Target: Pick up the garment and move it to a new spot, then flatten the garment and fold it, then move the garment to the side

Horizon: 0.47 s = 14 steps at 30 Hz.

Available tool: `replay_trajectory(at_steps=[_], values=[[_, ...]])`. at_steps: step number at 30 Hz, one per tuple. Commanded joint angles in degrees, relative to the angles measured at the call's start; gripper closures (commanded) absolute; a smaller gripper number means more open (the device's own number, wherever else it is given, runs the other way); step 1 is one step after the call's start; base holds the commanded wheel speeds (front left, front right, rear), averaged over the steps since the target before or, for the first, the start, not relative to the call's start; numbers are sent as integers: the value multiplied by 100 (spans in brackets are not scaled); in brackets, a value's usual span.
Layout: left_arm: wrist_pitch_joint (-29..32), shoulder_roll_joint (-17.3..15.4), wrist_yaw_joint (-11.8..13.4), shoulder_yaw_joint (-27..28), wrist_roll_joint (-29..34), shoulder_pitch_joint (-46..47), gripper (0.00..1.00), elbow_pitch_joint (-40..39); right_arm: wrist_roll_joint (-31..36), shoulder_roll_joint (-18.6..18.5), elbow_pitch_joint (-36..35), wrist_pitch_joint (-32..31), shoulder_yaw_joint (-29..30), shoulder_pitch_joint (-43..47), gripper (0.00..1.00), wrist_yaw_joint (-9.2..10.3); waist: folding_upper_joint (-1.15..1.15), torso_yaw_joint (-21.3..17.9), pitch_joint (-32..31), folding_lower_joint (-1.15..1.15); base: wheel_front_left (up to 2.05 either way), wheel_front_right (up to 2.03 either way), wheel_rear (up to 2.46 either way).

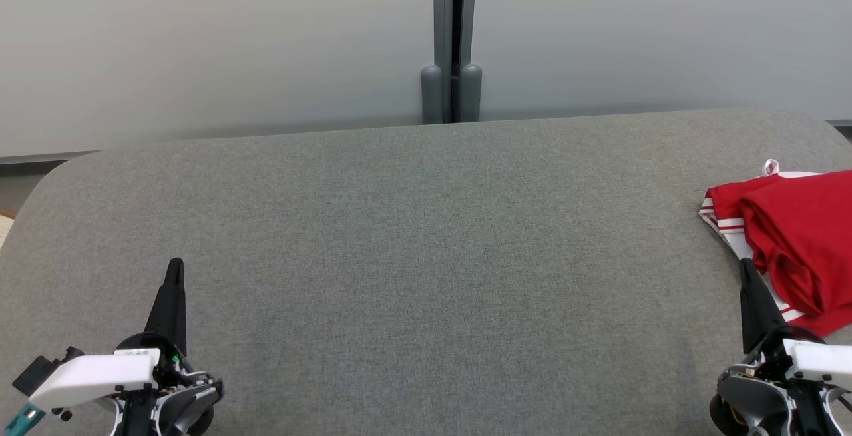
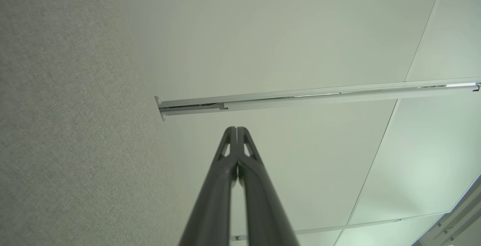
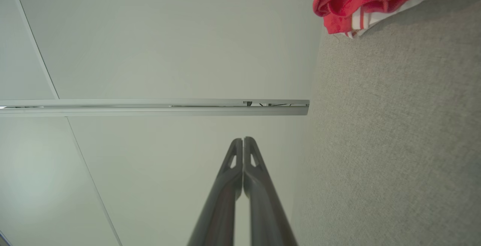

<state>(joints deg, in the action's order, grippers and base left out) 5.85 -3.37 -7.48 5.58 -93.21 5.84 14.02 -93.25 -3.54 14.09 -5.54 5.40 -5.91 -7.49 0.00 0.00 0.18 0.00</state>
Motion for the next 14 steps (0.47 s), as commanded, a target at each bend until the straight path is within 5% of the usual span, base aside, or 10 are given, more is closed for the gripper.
replay_trajectory(at_steps=[1,14], values=[[4,-25,-26,26,6,68,100,9,1,-13,7,-28,23,-56,100,0,0,0,0,0,0,0,0],[15,-14,-25,43,21,70,100,9,22,0,8,-40,37,-58,100,0,0,0,0,0,0,0,0]])
